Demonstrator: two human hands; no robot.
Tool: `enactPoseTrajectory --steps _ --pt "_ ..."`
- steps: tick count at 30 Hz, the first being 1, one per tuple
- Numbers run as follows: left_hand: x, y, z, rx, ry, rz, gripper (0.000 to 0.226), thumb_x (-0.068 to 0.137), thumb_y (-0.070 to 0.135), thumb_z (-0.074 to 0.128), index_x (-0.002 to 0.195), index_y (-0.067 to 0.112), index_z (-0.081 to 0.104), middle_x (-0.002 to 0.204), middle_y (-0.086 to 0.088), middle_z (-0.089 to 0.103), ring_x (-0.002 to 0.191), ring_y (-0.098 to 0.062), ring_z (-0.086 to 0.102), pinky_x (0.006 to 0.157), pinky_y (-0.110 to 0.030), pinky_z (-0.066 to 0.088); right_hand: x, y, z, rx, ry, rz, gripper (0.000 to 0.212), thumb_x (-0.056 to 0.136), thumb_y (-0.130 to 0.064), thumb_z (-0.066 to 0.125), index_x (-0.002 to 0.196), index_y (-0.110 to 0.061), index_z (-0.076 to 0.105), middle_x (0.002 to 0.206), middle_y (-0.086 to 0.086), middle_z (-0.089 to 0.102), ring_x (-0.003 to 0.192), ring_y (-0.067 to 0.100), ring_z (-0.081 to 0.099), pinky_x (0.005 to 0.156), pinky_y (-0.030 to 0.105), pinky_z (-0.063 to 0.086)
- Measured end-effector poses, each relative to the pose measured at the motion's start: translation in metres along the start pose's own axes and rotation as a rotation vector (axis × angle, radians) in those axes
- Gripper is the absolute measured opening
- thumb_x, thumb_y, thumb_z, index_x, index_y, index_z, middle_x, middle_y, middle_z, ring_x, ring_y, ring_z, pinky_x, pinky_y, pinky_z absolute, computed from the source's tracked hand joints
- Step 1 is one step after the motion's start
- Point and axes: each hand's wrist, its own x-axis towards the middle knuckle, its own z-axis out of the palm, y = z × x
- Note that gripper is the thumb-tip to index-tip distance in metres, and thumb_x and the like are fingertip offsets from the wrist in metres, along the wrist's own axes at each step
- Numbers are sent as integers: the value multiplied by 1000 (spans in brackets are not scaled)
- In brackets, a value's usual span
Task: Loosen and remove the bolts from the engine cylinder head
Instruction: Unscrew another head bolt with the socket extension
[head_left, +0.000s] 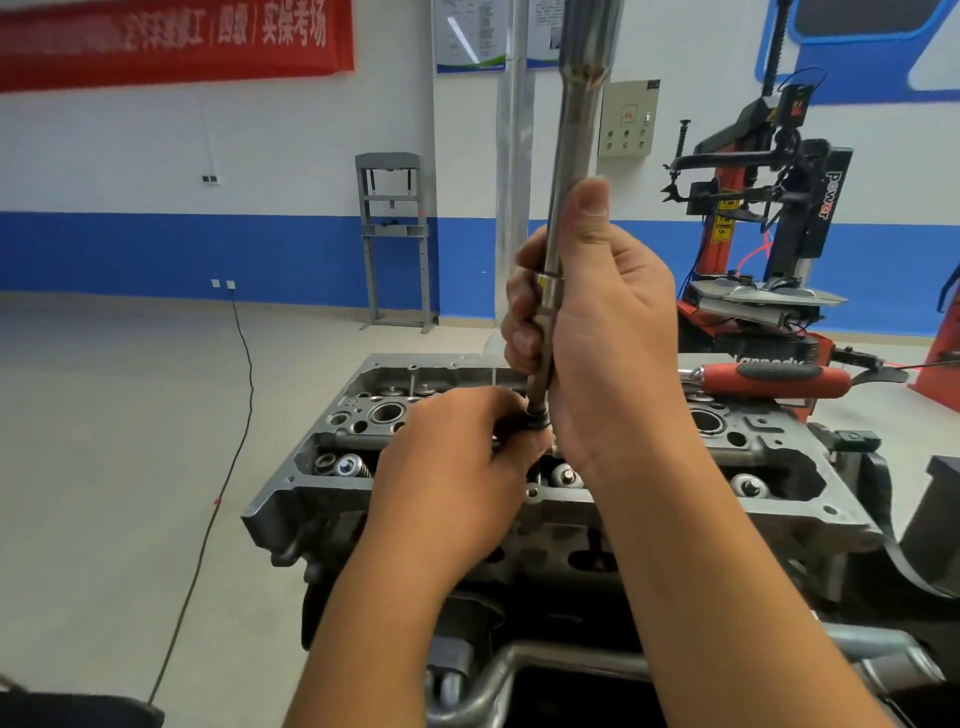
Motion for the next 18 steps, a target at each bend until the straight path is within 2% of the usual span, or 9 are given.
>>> enactPoseTrajectory --steps 4,8,14,18 --pt "0 0 4 -3 21 8 14 99 38 61 89 33 69 86 13 72 84 -16 66 75 -46 57 -1 -1 2 -22 23 -28 44 104 -48 53 76 -15 56 65 6 50 51 14 46 46 24 37" --pt "-1 2 8 -43 57 12 18 100 33 55 84 32 62 85 12 70 80 -17 63 74 -47 57 -2 -4 4 -71 37 -69 41 104 -47 55 76 -17 60 64 3 55 54 12 50 49 22 42" --pt "-2 8 10 -76 76 6 22 96 32 50 75 35 55 75 12 66 72 -17 59 69 -44 56 -3 -9 6 -147 56 -73 40 102 -49 55 77 -18 60 63 2 57 56 16 49 52 28 40" --pt "-3 7 7 -115 47 14 17 84 44 49 74 33 57 71 14 65 65 -13 57 65 -40 54 -4 -8 6 -166 48 -82 39 103 -48 55 77 -19 60 64 3 57 58 18 49 53 29 40"
